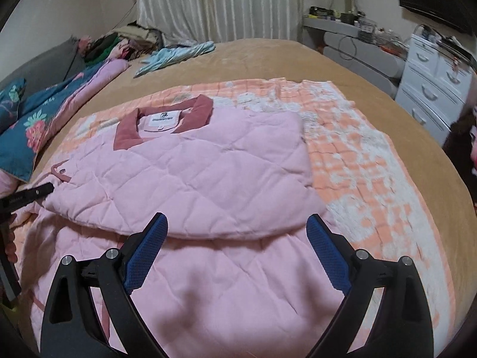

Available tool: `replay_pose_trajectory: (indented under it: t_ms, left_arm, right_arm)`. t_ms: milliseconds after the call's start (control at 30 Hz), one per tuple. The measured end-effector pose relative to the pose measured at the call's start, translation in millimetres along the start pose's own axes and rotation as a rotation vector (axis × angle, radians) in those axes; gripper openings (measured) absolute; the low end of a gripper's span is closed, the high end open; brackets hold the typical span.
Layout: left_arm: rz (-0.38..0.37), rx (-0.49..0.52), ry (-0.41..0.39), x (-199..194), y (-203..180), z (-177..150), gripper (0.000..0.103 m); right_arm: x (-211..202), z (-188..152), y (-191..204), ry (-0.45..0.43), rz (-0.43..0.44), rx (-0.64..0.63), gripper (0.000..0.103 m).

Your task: Fold large clothes

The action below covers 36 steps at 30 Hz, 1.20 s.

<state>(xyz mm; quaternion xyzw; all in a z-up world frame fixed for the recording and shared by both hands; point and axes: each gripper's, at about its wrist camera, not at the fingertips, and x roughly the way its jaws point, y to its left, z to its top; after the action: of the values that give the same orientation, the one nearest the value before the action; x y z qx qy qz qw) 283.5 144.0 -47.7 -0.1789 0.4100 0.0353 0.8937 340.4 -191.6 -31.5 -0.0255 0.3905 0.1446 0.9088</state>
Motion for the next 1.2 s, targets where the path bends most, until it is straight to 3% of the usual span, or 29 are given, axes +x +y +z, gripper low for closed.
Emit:
replay_pose_trajectory:
  t_ms: [167, 300, 433, 700, 833, 1200]
  left_arm:
    - [0.008, 0.007, 0.021, 7, 4, -6, 0.017]
    - [0.01, 0.013, 0.028, 9, 4, -9, 0.018]
    - [0.009, 0.021, 0.039, 11, 4, -12, 0.02]
    - [0.024, 0.024, 0.07, 13, 0, -16, 0.025]
    - [0.024, 0.039, 0.057, 4, 0, -17, 0.028]
    - [0.004, -0.024, 0.049, -37, 25, -15, 0.068]
  right_arm:
    - [35, 11, 10, 0.067, 0.016, -0.018, 0.093]
    - [69, 5, 10, 0.173, -0.003, 0.007, 0.093]
    - [86, -6, 2, 0.208, -0.019, 0.054, 0.096]
    - [88, -8, -1, 0.214, -0.032, 0.083, 0.096]
    - [59, -6, 3, 0.144, -0.01, 0.089, 0.096]
    - [13, -2, 34, 0.054, 0.039, 0.095, 0.098]
